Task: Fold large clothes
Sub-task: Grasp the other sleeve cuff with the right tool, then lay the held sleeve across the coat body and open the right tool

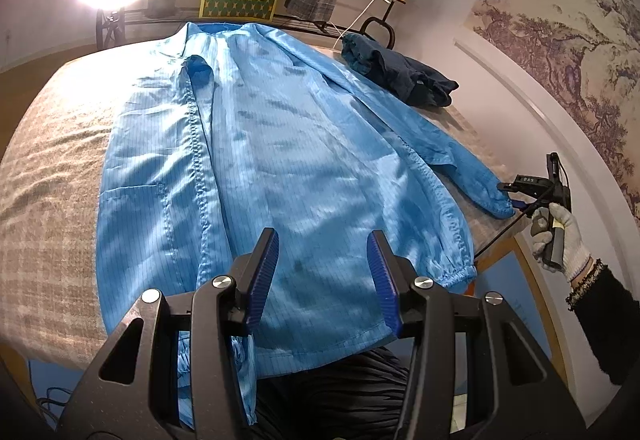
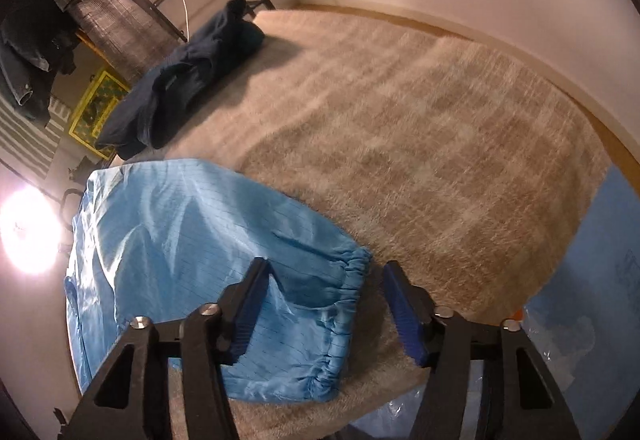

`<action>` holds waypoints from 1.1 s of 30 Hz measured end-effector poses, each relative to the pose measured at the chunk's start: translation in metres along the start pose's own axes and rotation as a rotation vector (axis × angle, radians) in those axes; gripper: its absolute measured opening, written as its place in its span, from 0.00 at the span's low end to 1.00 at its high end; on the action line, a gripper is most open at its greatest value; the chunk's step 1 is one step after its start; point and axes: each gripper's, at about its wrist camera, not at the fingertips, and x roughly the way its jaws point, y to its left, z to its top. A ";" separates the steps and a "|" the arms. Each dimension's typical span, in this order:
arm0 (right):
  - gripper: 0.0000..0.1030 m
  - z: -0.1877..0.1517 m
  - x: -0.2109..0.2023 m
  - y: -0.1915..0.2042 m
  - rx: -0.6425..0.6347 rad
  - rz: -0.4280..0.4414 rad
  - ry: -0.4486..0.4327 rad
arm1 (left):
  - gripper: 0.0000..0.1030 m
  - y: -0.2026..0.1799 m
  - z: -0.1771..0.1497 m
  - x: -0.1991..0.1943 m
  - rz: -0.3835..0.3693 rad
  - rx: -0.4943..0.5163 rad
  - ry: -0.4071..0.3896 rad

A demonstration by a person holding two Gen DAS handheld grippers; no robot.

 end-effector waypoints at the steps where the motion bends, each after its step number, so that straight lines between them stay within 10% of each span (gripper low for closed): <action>1: 0.39 0.000 0.003 0.002 -0.006 0.004 0.015 | 0.45 0.000 0.000 0.000 0.000 -0.001 -0.001; 6: 0.12 -0.005 -0.002 0.020 -0.082 0.021 -0.004 | 0.45 0.001 0.000 0.000 -0.002 -0.006 -0.004; 21: 0.10 -0.078 -0.105 0.181 -0.590 0.229 -0.187 | 0.45 0.015 -0.002 -0.005 -0.012 -0.042 -0.021; 33: 0.09 -0.236 -0.085 0.279 -1.121 0.460 0.091 | 0.45 0.036 -0.001 -0.005 -0.011 -0.117 -0.032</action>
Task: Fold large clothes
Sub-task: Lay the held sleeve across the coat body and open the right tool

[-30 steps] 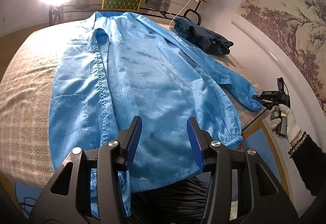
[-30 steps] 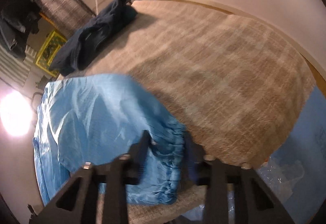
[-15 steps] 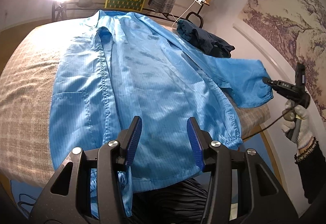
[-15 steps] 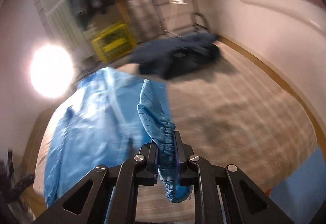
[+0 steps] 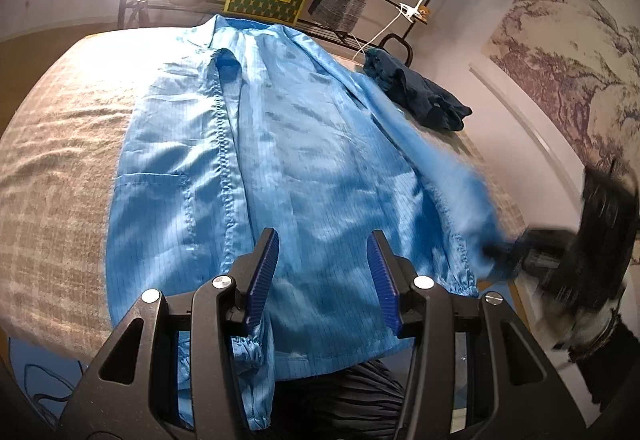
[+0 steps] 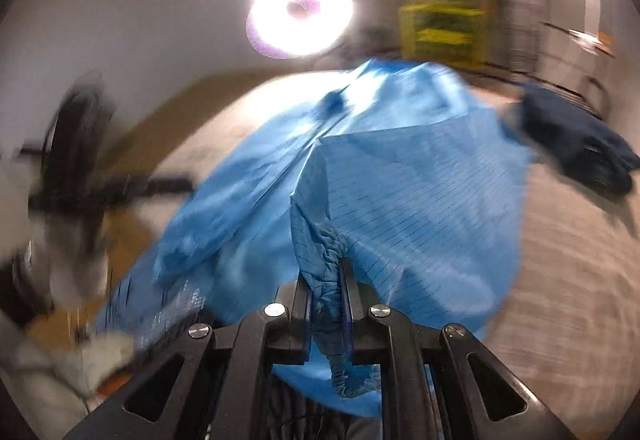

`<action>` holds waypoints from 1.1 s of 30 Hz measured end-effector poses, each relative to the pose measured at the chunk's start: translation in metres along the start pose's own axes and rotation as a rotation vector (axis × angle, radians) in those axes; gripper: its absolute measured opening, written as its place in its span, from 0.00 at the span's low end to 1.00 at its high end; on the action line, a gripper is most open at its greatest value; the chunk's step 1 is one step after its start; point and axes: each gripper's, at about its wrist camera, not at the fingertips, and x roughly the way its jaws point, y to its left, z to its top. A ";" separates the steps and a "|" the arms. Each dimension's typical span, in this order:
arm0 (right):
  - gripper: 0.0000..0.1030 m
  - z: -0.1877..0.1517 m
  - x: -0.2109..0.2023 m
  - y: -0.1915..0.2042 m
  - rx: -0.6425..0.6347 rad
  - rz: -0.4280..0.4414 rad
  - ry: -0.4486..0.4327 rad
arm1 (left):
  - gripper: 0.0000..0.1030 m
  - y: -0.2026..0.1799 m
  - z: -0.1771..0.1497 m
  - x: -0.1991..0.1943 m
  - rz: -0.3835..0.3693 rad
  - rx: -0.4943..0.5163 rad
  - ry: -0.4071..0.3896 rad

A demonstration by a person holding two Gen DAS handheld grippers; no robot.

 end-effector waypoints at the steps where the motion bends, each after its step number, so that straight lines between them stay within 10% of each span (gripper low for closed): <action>1: 0.09 -0.005 0.011 0.007 -0.031 0.020 0.035 | 0.45 0.002 0.000 0.001 0.001 -0.002 0.001; 17: 0.09 -0.055 0.043 0.021 -0.201 0.059 0.248 | 0.45 -0.011 -0.007 0.063 -0.055 -0.013 0.137; 22: 0.12 -0.055 0.024 0.002 -0.159 0.024 0.224 | 0.45 -0.021 -0.012 0.079 -0.066 0.008 0.178; 27: 0.47 -0.054 -0.003 -0.006 -0.070 0.113 0.152 | 0.45 -0.026 -0.020 0.079 -0.084 0.021 0.193; 33: 0.52 -0.056 -0.039 -0.049 0.170 0.216 -0.005 | 0.45 -0.029 -0.032 0.076 -0.099 0.036 0.222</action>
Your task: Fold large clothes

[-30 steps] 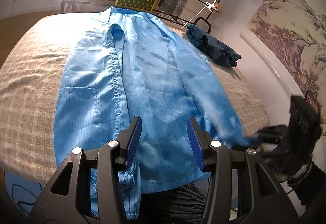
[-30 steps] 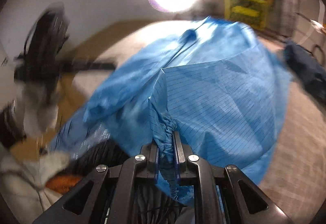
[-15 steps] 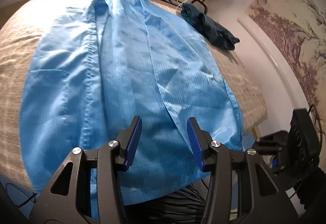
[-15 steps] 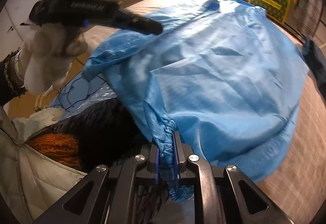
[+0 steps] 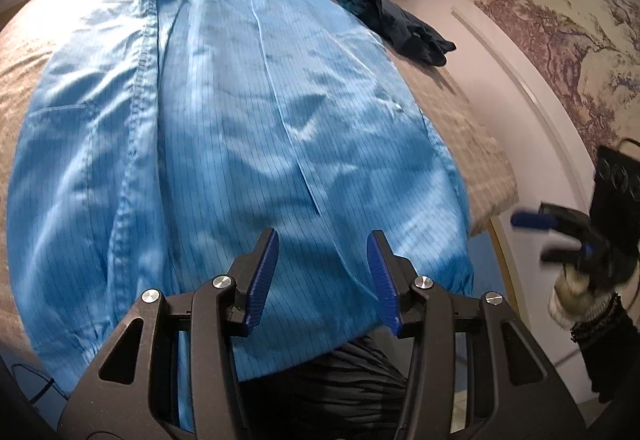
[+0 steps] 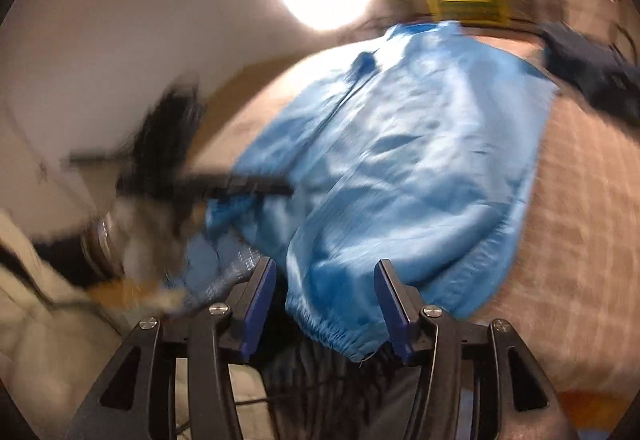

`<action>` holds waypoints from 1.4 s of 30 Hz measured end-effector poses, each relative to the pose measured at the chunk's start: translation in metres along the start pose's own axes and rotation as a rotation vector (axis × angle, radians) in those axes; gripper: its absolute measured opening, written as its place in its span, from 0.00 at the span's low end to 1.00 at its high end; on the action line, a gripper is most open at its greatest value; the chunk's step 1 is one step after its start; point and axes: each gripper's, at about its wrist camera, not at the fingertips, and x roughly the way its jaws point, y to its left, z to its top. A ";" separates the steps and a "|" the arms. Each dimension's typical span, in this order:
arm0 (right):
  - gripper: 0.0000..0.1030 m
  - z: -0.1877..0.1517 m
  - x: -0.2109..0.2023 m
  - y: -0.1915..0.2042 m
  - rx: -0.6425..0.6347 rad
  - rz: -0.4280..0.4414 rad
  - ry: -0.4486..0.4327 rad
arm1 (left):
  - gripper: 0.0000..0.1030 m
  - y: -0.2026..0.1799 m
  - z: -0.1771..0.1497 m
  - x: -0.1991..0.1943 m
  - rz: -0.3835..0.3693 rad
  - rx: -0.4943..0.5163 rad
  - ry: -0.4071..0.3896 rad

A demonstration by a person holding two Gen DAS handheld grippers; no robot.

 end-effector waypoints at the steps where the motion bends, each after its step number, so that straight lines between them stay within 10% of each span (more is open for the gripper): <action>1: 0.52 0.000 -0.004 -0.010 0.049 -0.006 -0.019 | 0.45 -0.001 -0.002 0.002 0.001 0.004 0.007; 18: 0.36 0.032 0.068 -0.115 0.432 -0.137 0.049 | 0.45 -0.005 -0.006 0.038 -0.042 0.006 0.091; 20: 0.16 0.036 0.078 -0.121 0.447 -0.149 0.074 | 0.02 -0.007 -0.004 0.043 -0.059 0.019 0.107; 22: 0.00 0.040 0.083 -0.118 0.430 -0.164 0.100 | 0.00 -0.004 -0.003 0.046 -0.087 -0.020 0.124; 30: 0.10 0.072 0.050 -0.087 0.289 -0.351 0.052 | 0.00 -0.015 -0.007 0.049 -0.018 0.066 0.091; 32: 0.30 0.065 0.056 -0.100 0.348 -0.300 0.084 | 0.00 -0.014 -0.010 0.048 -0.012 0.068 0.082; 38: 0.32 0.019 0.044 -0.096 0.397 -0.141 0.062 | 0.00 -0.016 -0.020 0.041 0.002 0.107 0.081; 42: 0.27 -0.001 0.049 -0.086 0.366 -0.233 0.104 | 0.00 -0.026 -0.023 0.041 0.012 0.135 0.093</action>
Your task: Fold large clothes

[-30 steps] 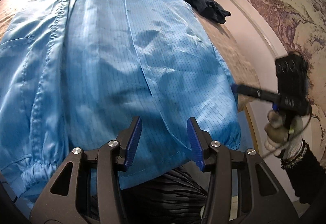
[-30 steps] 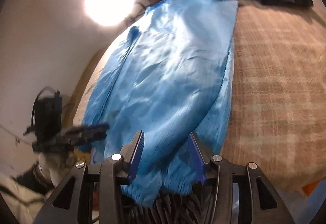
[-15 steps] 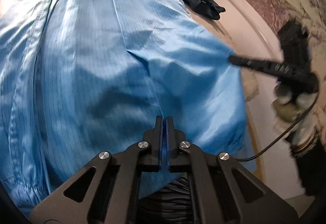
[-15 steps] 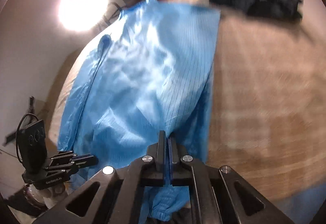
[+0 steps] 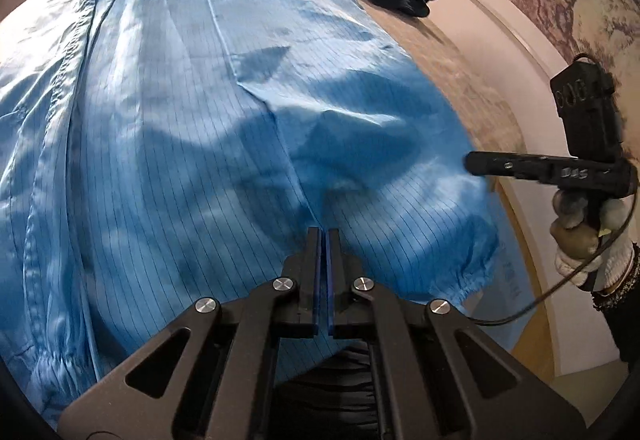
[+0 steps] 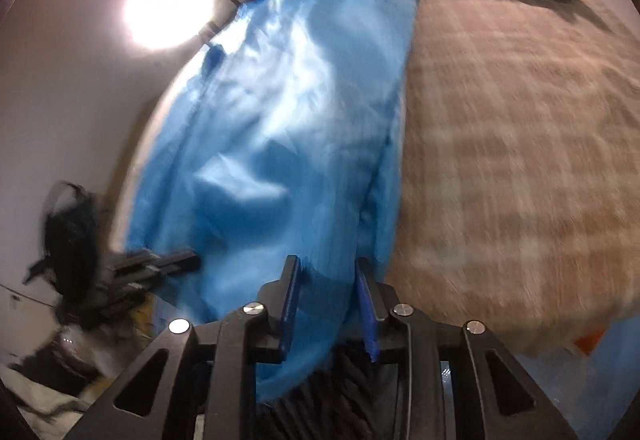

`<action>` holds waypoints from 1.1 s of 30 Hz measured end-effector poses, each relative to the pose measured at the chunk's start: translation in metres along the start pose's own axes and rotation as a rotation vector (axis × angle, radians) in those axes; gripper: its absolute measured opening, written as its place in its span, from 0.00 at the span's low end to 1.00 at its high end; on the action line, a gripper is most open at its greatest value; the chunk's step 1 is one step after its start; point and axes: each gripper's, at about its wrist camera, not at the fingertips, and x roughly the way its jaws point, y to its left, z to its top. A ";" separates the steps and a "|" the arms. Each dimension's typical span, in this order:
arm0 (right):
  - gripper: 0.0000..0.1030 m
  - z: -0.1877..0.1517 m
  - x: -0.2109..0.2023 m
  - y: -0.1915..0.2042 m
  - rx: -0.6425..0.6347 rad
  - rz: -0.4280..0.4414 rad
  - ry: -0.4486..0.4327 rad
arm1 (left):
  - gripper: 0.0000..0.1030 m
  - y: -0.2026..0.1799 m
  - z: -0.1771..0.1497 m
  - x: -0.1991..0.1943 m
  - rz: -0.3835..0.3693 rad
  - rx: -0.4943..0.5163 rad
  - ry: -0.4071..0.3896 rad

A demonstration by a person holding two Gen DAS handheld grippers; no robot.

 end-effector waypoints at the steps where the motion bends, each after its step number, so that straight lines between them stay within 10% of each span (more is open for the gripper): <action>1: 0.27 -0.002 0.002 0.000 -0.003 -0.029 -0.001 | 0.00 -0.001 -0.002 -0.003 0.004 -0.006 0.004; 10: 0.33 -0.019 -0.047 -0.017 0.038 -0.018 -0.180 | 0.20 -0.009 -0.006 -0.048 0.036 -0.049 -0.112; 22: 0.48 -0.055 -0.131 -0.040 0.075 -0.018 -0.421 | 0.45 -0.142 0.031 0.010 -0.035 0.183 -0.049; 33: 0.48 -0.056 -0.146 -0.075 0.123 -0.011 -0.457 | 0.52 -0.158 0.048 0.091 0.184 0.112 0.033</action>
